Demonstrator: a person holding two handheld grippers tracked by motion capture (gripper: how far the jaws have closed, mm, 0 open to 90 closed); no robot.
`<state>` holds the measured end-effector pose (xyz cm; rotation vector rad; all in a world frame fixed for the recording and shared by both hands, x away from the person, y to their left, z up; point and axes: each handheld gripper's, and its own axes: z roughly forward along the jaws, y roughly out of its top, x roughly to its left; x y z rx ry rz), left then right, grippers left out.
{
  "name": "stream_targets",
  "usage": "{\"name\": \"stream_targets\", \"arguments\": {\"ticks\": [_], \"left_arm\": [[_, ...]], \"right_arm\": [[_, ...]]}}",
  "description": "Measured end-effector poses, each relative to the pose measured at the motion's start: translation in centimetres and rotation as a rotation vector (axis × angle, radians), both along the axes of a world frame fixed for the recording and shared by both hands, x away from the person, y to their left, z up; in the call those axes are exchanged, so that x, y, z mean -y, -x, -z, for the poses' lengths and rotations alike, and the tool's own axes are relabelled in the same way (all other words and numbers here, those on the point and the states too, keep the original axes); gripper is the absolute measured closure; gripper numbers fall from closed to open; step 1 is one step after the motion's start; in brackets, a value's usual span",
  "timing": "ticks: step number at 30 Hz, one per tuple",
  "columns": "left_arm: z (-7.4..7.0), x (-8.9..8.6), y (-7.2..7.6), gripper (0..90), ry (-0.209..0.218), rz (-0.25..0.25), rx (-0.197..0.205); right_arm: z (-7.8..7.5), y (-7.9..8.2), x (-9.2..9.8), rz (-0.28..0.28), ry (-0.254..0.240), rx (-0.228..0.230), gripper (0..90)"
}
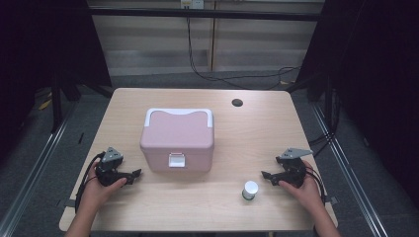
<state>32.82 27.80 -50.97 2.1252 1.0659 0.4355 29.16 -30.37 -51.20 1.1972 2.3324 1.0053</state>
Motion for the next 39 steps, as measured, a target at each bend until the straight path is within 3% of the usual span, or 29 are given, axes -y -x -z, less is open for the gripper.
{"name": "stream_targets", "arguments": {"ticks": [12,17,21,24,25,27,28,32,34,36,39], "left_arm": [[-0.1,-0.2,0.2,12.5,-0.007,-0.002,0.002],[-0.1,-0.3,0.4,15.3,0.019,-0.016,-0.002],[-0.5,-0.6,0.5,16.6,0.013,-0.013,-0.041],[-0.9,-0.6,0.6,17.3,0.060,-0.033,-0.091],[-1.1,-0.7,0.6,18.3,0.056,-0.032,-0.105],[-1.3,-0.7,0.7,18.3,0.046,-0.025,-0.103],[-1.6,-0.7,0.7,18.9,0.044,-0.016,-0.103],[-3.2,-0.6,0.4,19.6,0.114,0.009,-0.114],[-4.2,-0.4,0.2,21.1,0.107,0.040,-0.120],[-5.2,-0.1,-0.1,21.7,0.094,0.037,-0.137],[-6.8,-0.2,-0.6,22.8,0.103,0.018,-0.177]], "right_arm": [[0.0,0.0,0.0,-0.001,0.000,0.000,12.5],[0.0,0.0,0.0,-0.001,0.000,0.000,12.5],[0.0,0.0,0.0,-0.001,-0.002,-0.001,12.6],[0.0,0.0,0.0,0.000,-0.001,-0.002,12.6],[0.0,0.0,0.0,-0.001,-0.001,-0.001,12.6],[0.0,0.0,0.0,-0.001,-0.002,-0.001,12.6],[0.0,0.0,0.0,-0.001,-0.001,0.000,12.6],[0.0,0.1,0.0,0.008,-0.002,-0.002,14.1],[-0.1,0.1,0.2,0.018,-0.005,-0.002,18.5],[-0.5,0.0,0.3,0.023,0.000,-0.015,22.1],[-1.6,-0.1,0.1,0.008,-0.042,0.032,22.5]]}}
